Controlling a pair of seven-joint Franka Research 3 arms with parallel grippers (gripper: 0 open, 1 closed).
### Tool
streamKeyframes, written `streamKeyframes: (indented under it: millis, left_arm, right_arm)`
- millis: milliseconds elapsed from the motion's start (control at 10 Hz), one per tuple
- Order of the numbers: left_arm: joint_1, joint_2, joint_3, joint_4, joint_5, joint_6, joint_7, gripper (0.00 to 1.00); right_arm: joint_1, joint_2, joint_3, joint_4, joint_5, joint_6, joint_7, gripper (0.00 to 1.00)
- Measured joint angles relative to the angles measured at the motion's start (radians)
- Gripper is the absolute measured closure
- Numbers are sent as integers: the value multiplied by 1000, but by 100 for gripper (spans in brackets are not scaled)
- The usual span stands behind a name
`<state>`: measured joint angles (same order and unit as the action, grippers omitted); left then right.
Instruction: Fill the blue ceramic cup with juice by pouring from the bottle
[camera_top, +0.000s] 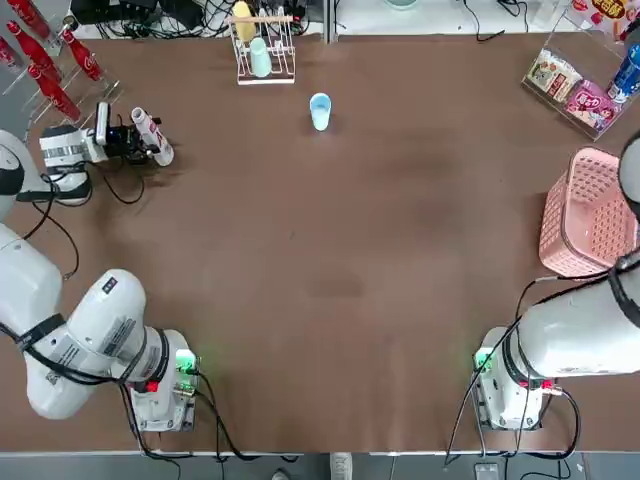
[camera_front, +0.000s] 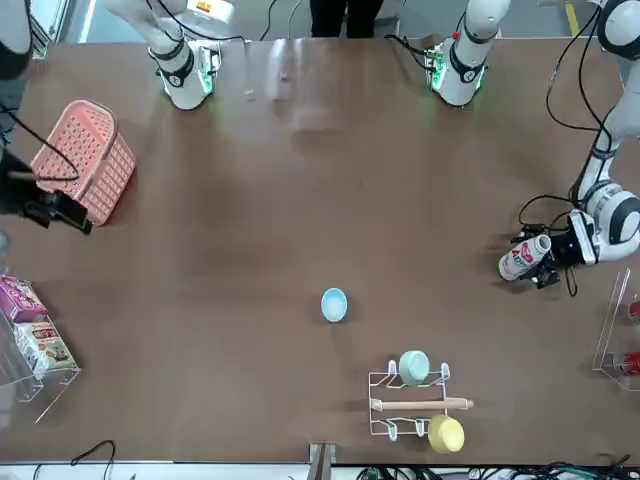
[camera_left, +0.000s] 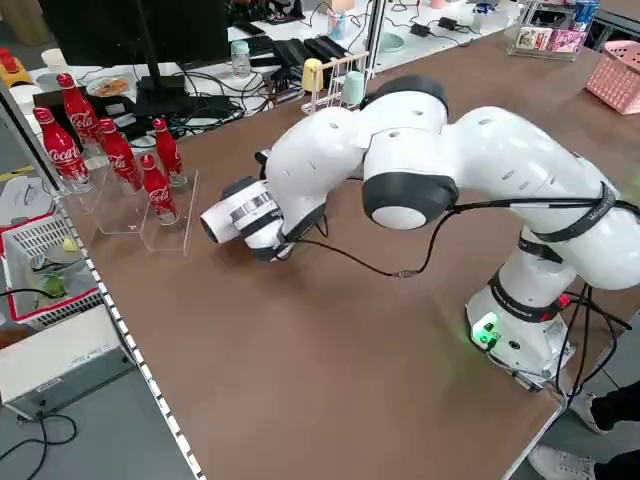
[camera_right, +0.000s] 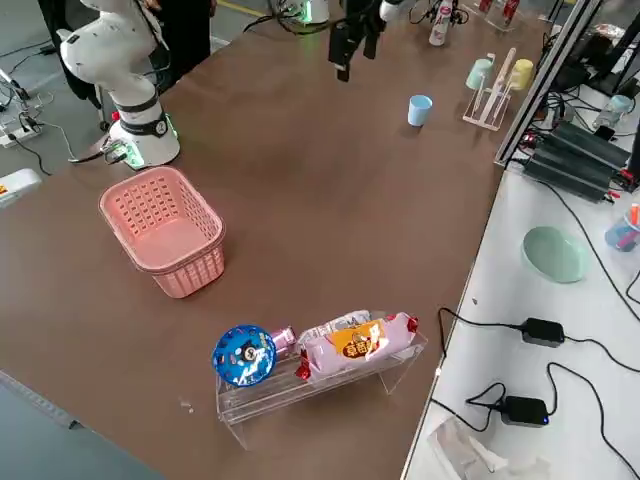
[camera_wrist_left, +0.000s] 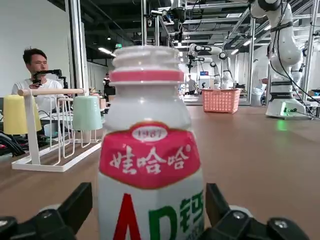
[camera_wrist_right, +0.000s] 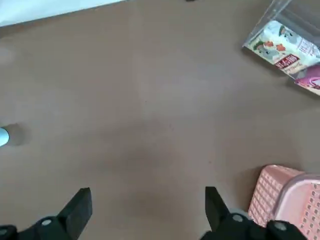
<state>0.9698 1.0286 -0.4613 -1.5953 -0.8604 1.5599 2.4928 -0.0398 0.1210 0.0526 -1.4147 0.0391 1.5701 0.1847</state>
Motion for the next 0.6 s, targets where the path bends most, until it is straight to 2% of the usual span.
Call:
streamKeyframes:
  millis: [200,600]
  left_arm:
    - [1,-7,-1,5,13,0,0,0]
    - [16,-15,-1,11,40,0,0,0]
  right_arm:
    - [-29,-45,1,-31,-1,-18,-40,0]
    - [-39,-54,6,-48,-1,-22,-79,0]
